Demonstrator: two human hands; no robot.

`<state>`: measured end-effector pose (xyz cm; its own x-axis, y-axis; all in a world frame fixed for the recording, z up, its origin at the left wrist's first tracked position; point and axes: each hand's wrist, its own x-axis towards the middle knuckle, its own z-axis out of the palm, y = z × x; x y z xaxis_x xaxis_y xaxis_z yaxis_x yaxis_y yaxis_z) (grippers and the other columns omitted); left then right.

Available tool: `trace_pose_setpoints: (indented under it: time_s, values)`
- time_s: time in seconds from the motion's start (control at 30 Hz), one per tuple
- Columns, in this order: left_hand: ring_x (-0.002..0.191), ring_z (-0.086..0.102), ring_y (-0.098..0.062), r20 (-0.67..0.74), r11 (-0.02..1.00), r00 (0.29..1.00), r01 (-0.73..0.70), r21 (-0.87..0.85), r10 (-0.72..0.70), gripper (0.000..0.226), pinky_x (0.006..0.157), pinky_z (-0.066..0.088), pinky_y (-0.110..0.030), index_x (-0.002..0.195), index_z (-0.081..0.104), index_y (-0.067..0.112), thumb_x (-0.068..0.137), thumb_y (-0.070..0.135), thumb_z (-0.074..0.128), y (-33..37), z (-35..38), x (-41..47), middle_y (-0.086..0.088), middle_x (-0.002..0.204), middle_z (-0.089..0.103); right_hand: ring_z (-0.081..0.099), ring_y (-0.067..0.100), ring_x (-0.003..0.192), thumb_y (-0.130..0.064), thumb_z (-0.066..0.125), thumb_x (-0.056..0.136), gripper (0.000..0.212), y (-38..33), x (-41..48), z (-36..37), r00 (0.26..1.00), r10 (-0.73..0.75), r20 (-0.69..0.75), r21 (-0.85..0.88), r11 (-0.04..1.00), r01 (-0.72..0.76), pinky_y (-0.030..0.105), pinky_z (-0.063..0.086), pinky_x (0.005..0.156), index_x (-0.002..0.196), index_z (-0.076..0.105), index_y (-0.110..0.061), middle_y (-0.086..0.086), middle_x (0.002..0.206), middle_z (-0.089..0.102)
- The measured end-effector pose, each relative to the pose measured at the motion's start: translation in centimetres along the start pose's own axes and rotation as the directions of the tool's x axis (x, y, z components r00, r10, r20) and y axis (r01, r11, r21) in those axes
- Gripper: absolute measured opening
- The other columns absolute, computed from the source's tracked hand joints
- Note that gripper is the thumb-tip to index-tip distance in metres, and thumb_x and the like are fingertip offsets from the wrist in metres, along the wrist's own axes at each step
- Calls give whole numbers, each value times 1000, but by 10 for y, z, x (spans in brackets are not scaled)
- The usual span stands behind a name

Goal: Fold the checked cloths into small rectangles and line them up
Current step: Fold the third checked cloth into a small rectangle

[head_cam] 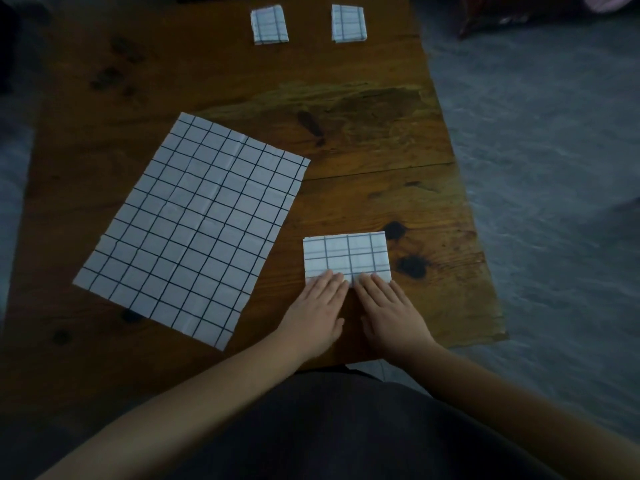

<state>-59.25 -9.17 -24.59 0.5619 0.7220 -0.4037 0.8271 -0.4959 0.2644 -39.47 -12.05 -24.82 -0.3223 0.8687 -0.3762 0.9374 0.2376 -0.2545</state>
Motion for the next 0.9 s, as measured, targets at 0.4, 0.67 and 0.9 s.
trace_pose_setpoints:
  time_s: [0.4, 0.67, 0.9]
  values:
    - [154, -16, -16, 30, 997, 1000, 7, 75, -9, 70, 126, -6, -39, 162, -4, 17, 106, 48, 25, -23, 19, -13, -2, 170, -7, 1, 17, 157, -44, 27, 106, 66, 13, -11, 7, 989, 141, 40, -58, 989, -138, 43, 2, 127, 163, 9, -16, 2, 171, 5]
    - [154, -18, -16, -3, 995, 995, 100, 5, -100, 71, 123, -13, -35, 161, -6, 15, 106, 49, 24, -16, 5, -28, -3, 168, -13, -9, 17, 156, -44, 27, 106, 68, 14, -13, -2, 984, 180, 22, 19, 984, -180, 41, -2, 127, 162, 2, -16, 3, 170, -1]
    - [156, -11, -20, 56, 998, 996, 63, 17, -64, 73, 127, -2, -41, 161, 0, 11, 106, 48, 29, 13, 1, 13, -8, 170, -5, -18, 13, 152, -48, -2, 91, 76, -12, 12, 2, 997, 23, 79, -42, 999, -20, 40, -11, 123, 162, -3, -19, -1, 167, -11]
